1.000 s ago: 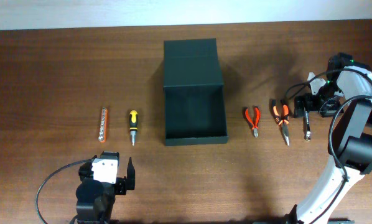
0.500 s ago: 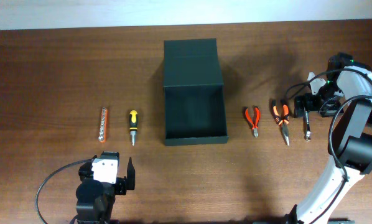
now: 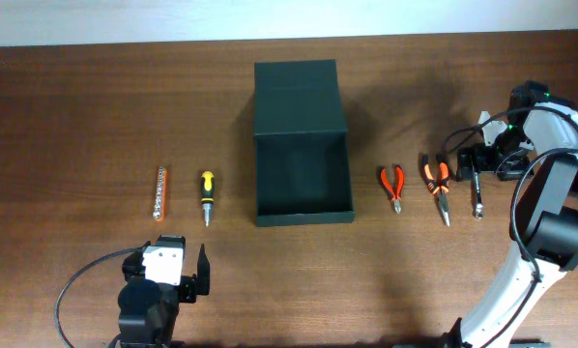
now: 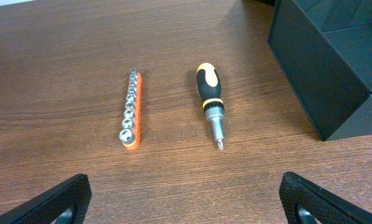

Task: Pack container
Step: 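Lower the right gripper onto the silver wrench and close on it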

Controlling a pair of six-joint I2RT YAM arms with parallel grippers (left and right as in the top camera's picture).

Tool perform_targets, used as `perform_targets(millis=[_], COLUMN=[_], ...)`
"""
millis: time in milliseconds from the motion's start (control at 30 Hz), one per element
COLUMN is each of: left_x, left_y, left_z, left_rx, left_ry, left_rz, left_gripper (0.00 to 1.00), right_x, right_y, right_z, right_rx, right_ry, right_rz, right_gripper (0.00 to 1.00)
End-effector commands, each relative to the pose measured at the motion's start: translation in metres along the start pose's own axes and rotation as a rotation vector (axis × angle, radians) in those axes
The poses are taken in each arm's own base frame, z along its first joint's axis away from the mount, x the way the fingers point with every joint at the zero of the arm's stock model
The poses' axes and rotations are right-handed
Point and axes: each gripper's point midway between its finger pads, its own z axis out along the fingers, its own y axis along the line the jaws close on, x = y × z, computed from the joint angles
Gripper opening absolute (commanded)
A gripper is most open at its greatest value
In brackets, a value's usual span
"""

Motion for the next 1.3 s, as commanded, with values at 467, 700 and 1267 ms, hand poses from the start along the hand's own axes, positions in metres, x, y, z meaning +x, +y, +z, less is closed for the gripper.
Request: perform_targets(millis=[467,700,1267], left_x=[-0.008,-0.008,-0.008], left_y=[-0.002,-0.002,-0.001], left_z=[-0.004,-0.004,-0.004], left_rx=[0.012,0.012,0.011], left_ry=[-0.019,-0.019,-0.019], left_rz=[-0.008,-0.008,-0.008], left_gripper=[0.99,0.99,0.99], right_x=[0.003,0.005,0.007], right_y=[0.007,0.002,-0.002], right_z=[0.011,0.011,0.011], right_rx=[-0.032,0.0,0.027], right_ry=[0.022,0.033,0.046], right_rz=[0.008,0.007,0.024], right_gripper=[0.99,0.99,0.99])
